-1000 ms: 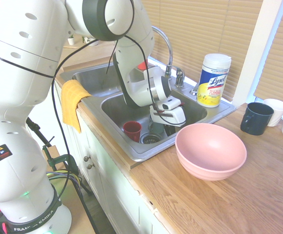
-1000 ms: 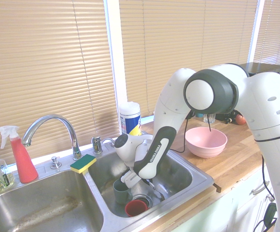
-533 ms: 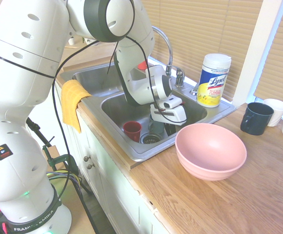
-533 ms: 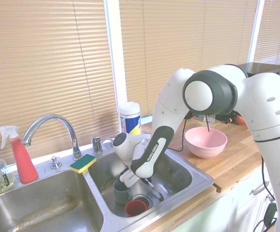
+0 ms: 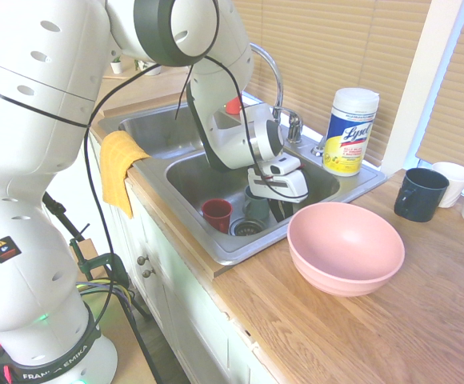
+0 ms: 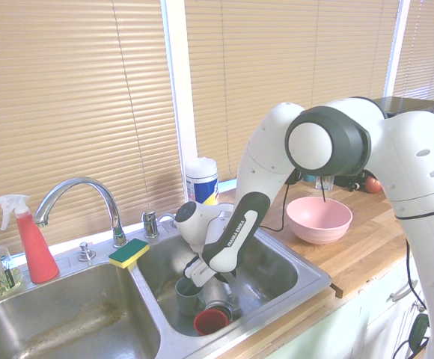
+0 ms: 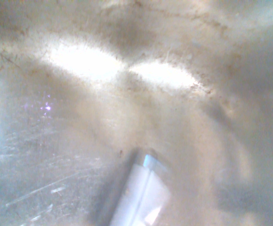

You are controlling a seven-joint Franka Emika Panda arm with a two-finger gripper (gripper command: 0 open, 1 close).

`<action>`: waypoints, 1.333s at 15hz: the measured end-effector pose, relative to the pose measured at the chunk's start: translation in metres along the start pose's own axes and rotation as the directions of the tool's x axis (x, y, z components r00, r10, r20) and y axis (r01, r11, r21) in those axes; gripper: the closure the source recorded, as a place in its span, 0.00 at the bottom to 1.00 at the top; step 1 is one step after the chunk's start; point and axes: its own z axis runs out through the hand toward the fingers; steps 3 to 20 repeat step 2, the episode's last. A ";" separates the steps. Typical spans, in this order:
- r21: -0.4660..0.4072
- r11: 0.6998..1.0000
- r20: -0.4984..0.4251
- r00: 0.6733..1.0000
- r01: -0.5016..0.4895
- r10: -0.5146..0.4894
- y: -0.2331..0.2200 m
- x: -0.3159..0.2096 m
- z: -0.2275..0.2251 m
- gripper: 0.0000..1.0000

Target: Put the spoon into the sink

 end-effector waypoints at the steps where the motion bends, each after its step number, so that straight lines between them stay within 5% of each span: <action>1: 0.020 1.000 -0.012 1.000 0.005 -0.005 0.006 -0.001 -0.006 0.00; 20: 0.044 0.999 -0.029 1.000 0.006 -0.005 0.015 -0.004 -0.014 0.00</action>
